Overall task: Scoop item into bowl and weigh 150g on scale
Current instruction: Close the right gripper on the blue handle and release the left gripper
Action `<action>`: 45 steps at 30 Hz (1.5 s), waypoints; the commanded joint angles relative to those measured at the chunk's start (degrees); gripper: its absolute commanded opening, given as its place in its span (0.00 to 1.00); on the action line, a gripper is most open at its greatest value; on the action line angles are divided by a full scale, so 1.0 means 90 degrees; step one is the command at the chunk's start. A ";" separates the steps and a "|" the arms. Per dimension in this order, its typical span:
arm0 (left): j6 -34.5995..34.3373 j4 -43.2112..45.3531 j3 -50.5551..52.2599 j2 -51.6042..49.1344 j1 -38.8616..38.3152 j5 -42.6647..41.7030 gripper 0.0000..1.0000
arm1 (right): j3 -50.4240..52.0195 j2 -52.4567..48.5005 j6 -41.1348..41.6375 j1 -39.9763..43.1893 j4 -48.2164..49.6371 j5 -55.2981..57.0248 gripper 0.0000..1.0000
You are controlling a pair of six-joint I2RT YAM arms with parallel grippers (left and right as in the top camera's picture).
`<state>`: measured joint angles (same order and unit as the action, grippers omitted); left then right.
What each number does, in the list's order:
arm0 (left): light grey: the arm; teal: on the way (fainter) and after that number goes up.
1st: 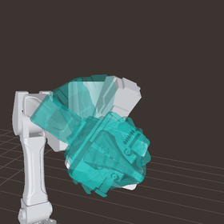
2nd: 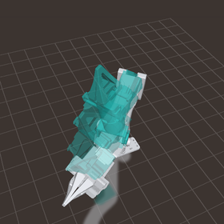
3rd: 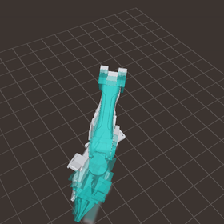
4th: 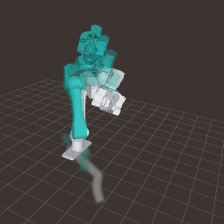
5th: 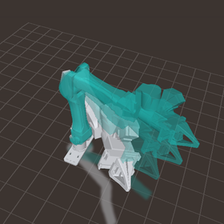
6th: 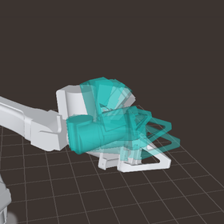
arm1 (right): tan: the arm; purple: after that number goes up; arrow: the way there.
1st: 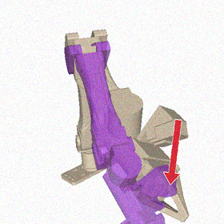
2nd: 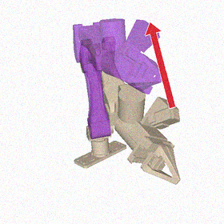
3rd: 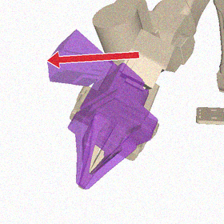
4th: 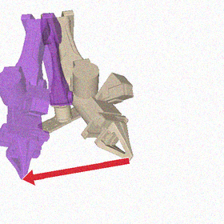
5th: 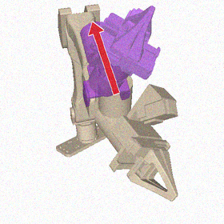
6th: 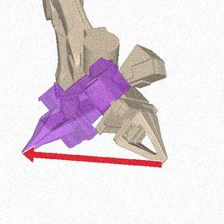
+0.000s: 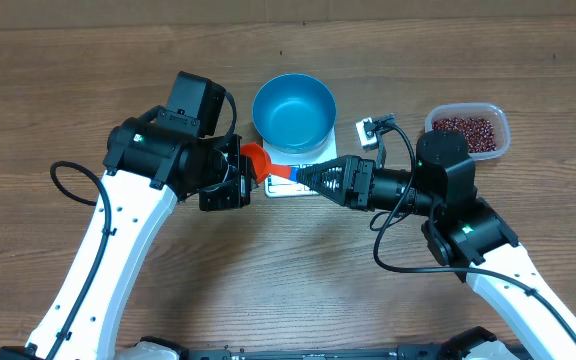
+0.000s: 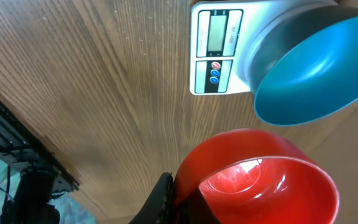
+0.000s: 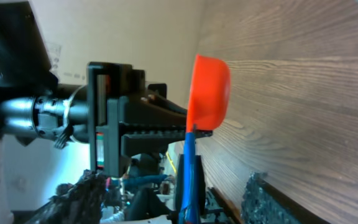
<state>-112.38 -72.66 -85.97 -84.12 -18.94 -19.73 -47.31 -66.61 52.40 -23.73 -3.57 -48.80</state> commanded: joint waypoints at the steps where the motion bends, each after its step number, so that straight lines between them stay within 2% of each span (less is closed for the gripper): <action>1: -0.0189 0.0024 -0.0097 0.0024 -0.0114 0.0024 0.04 | -0.0126 -0.0104 -0.0012 -0.0032 0.0053 0.0087 0.69; 7: -0.0253 0.0131 -0.0095 0.0024 -0.0216 0.0029 0.04 | -0.0126 -0.0114 -0.0012 -0.0036 0.0056 0.0087 0.69; 12: -0.0792 0.0165 -0.0095 0.0024 -0.0304 0.0044 0.04 | -0.0126 -0.0114 -0.0012 -0.0036 0.0163 0.0100 0.70; 23: -0.0784 0.0505 -0.0095 0.0012 -0.0406 0.0046 0.04 | -0.0126 -0.0114 0.0182 -0.0036 0.0423 0.0328 0.68; 26: -0.0784 0.0505 -0.0095 0.0012 -0.0423 0.0046 0.04 | -0.0126 -0.0114 0.0180 -0.0036 0.0532 0.0325 0.61; 31: -0.0784 0.0639 -0.0097 0.0012 -0.0520 0.0051 0.04 | -0.0126 -0.0114 0.0177 -0.0036 0.0542 0.0432 0.57; 38: -0.0784 0.0721 -0.0095 0.0012 -0.0568 0.0092 0.04 | -0.0126 -0.0114 0.0177 -0.0036 0.0539 0.0442 0.36; 45: -0.0784 0.0741 -0.0095 -0.0036 -0.0585 0.0090 0.04 | -0.0126 -0.0114 0.0175 -0.0039 0.0537 0.0442 0.27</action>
<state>-118.58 -66.13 -85.97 -84.12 -23.66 -19.49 -47.31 -67.48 54.15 -23.73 0.86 -45.41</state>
